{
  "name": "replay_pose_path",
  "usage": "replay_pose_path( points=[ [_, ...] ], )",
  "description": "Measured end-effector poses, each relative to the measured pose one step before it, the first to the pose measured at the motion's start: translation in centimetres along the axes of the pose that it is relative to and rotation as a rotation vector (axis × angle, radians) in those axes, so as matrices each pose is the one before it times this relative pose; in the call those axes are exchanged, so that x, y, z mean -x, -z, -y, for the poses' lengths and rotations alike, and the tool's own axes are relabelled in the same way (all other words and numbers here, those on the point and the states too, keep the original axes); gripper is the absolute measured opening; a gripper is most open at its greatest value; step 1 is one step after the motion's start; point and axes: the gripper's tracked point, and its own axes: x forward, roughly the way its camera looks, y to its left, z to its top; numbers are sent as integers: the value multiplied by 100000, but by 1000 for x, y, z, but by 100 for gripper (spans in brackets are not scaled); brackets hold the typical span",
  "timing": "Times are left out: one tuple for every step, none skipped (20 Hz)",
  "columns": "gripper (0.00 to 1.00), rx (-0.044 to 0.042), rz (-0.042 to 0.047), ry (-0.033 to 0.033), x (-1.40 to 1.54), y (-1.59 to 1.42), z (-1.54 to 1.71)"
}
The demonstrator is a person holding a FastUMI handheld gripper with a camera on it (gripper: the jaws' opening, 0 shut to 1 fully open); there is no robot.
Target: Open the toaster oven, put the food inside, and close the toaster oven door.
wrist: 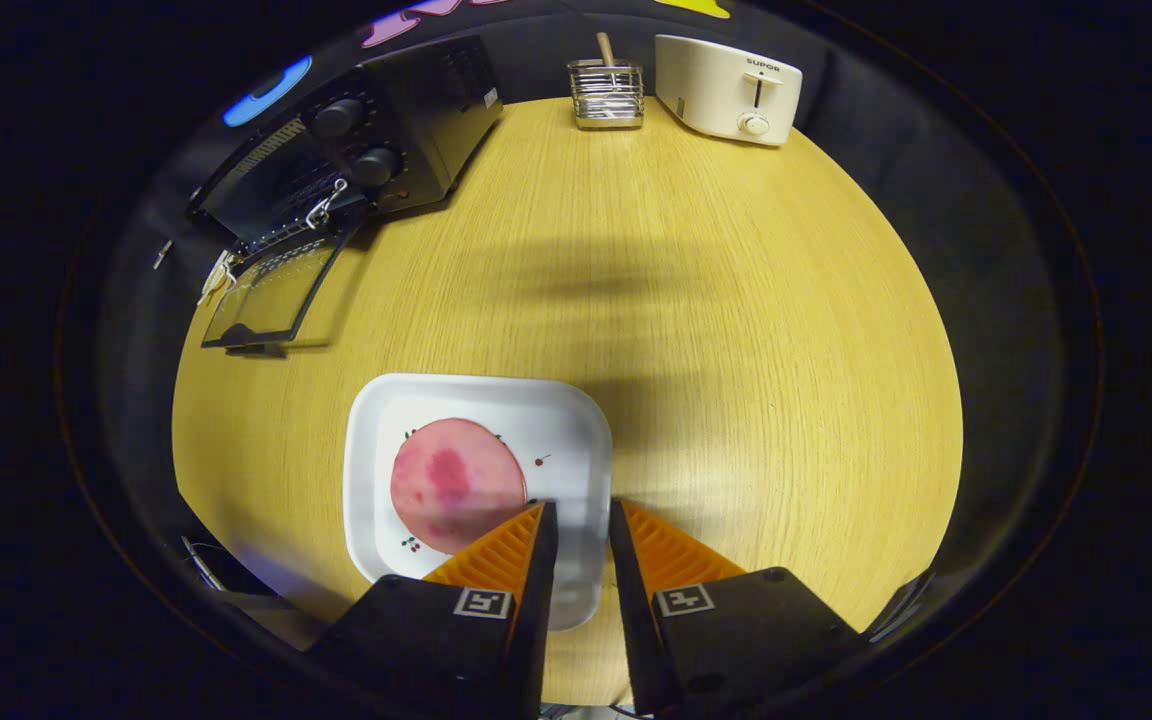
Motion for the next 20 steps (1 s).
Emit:
replay_pose_path(
  points=[
    [38,-1418,-611,784,-239,52,386],
    [29,-1257,-2355,-798,-733,5,46],
    [21,-771,-1205,-998,862,20,-28],
    [20,-1322,-829,-332,-190,-124,150],
    [6,-851,-1611,-1081,553,-63,46],
    [5,-961,-604,-1224,-498,25,-29],
    [5,-148,-690,-1446,62,-25,35],
    [5,262,-881,-1267,35,-44,-63],
    [5,258,-808,-776,19,86,-6],
    [5,436,-650,-179,-76,-3,-27],
    [5,714,-488,-143,47,-28,45],
    [5,-30,-359,-483,-14,-90,-5],
    [5,-1376,-1137,-1554,14,150,14],
    [5,-3008,-1552,-2493,79,226,-152],
    [5,-3522,-1611,-3377,130,301,-95],
    [5,-4523,-1178,-4379,390,155,-299],
    [5,-5232,-175,-5532,517,193,-625],
    [5,-5446,-14,-5168,539,263,-646],
    [5,-5051,263,-4862,573,456,-677],
    [5,-5792,1078,-4258,249,245,-406]
  ],
)
